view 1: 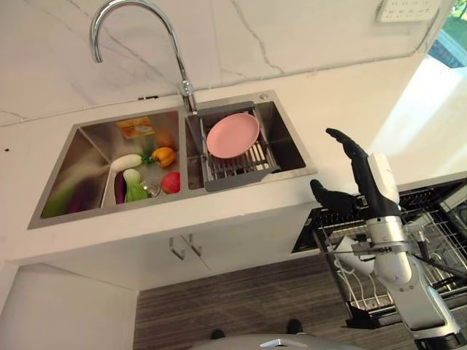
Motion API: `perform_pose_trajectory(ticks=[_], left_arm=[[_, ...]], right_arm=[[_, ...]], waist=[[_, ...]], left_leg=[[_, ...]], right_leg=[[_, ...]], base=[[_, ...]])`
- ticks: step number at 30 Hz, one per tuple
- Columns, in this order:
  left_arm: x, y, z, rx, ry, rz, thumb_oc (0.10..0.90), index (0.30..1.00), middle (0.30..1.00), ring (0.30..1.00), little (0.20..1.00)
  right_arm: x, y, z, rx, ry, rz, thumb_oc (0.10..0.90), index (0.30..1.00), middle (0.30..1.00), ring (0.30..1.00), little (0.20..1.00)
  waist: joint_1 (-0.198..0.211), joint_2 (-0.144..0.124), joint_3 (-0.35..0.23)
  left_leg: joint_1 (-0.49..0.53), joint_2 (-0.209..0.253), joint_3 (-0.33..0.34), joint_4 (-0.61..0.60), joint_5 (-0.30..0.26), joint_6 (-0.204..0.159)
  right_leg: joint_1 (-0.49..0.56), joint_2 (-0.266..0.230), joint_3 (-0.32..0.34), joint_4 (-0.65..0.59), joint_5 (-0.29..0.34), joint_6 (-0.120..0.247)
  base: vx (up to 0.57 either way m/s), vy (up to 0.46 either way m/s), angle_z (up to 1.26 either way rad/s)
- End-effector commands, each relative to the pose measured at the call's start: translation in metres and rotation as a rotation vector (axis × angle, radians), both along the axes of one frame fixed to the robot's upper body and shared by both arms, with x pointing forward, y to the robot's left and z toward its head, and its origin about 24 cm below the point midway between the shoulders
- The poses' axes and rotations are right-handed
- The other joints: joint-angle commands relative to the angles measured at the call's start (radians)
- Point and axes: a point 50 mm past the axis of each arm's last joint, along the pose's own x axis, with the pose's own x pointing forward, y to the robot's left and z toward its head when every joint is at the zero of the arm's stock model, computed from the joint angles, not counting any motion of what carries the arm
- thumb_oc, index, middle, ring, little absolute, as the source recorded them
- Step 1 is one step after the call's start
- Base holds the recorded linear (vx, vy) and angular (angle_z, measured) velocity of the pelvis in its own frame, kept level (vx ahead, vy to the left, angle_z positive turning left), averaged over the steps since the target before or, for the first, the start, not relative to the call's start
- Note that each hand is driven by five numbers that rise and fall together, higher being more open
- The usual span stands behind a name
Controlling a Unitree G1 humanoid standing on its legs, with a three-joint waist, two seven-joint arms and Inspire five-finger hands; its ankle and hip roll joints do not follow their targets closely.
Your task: Place the dishes in the dishwasher.
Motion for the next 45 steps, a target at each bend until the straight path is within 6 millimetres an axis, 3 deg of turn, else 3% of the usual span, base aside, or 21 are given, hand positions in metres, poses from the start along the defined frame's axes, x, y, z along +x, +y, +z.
perform_pose_trajectory(ticks=[1, 6, 9, 18, 25, 35, 45], left_arm=[[0.021, 0.008, 0.002, -0.006, -0.023, -0.091, 0.800, 0.900, 0.900, 0.900, 0.900], [0.019, 0.014, 0.003, -0.004, -0.016, -0.104, 0.800, 0.900, 0.900, 0.900, 0.900], [0.006, 0.023, 0.003, 0.015, 0.042, -0.132, 0.800, 0.900, 0.900, 0.900, 0.900], [0.009, 0.032, 0.006, 0.035, 0.032, -0.130, 0.800, 0.900, 0.900, 0.900, 0.900], [0.008, 0.030, 0.005, 0.033, 0.025, -0.110, 0.800, 0.900, 0.900, 0.900, 0.900], [0.011, 0.027, 0.005, 0.018, 0.008, -0.126, 0.800, 0.900, 0.900, 0.900, 0.900], [0.015, 0.027, 0.006, 0.019, -0.015, -0.148, 0.800, 0.900, 0.900, 0.900, 0.900]], right_arm=[[0.023, 0.015, 0.044, 0.049, -0.190, 0.130, 0.800, 0.900, 0.900, 0.900, 0.900], [0.042, 0.002, 0.050, -0.057, -0.173, 0.087, 0.800, 0.900, 0.900, 0.900, 0.900], [0.060, -0.007, 0.066, -0.218, -0.196, 0.056, 0.800, 0.900, 0.900, 0.900, 0.900], [0.101, -0.001, 0.083, -0.437, -0.158, 0.061, 0.800, 0.900, 0.900, 0.900, 0.900], [0.115, 0.003, 0.075, -0.502, -0.093, 0.063, 0.800, 0.900, 0.900, 0.900, 0.900], [0.130, 0.000, 0.051, -0.640, 0.025, 0.029, 0.800, 0.900, 0.900, 0.900, 0.900], [0.149, -0.002, 0.047, -0.790, 0.064, -0.037, 0.800, 0.900, 0.900, 0.900, 0.900]], waist=[[0.030, -0.062, -0.041], [0.057, -0.075, -0.048], [0.090, -0.084, -0.052], [0.133, -0.074, -0.043], [0.154, -0.063, -0.044], [0.161, -0.061, -0.052], [0.175, -0.069, -0.053]], left_leg=[[0.010, 0.002, 0.001, 0.011, -0.051, 0.025], [-0.001, 0.003, -0.019, 0.009, -0.044, 0.019], [-0.014, 0.011, -0.039, 0.006, -0.034, 0.005], [-0.046, 0.042, -0.075, 0.004, 0.002, -0.033], [-0.059, 0.060, -0.096, 0.004, 0.011, -0.050], [-0.046, 0.056, -0.098, 0.004, 0.001, -0.044], [-0.049, 0.052, -0.100, 0.004, -0.004, -0.043]], right_leg=[[0.026, -0.132, 0.002, 0.066, -0.061, 0.088], [0.038, -0.130, -0.018, 0.050, -0.062, 0.083], [0.053, -0.123, -0.048, 0.041, -0.072, 0.075], [0.079, -0.093, -0.117, 0.012, -0.081, 0.060], [0.091, -0.073, -0.149, 0.010, -0.100, 0.049], [0.100, -0.073, -0.148, 0.010, -0.102, 0.050], [0.093, -0.076, -0.142, 0.010, -0.100, 0.053]], base=[[0.03, -0.003, -0.12], [0.00, -0.027, 0.06], [0.02, -0.090, 0.34], [0.01, -0.106, 0.30], [0.01, -0.050, 0.16], [0.02, -0.004, 0.07], [0.01, 0.002, -0.03]])
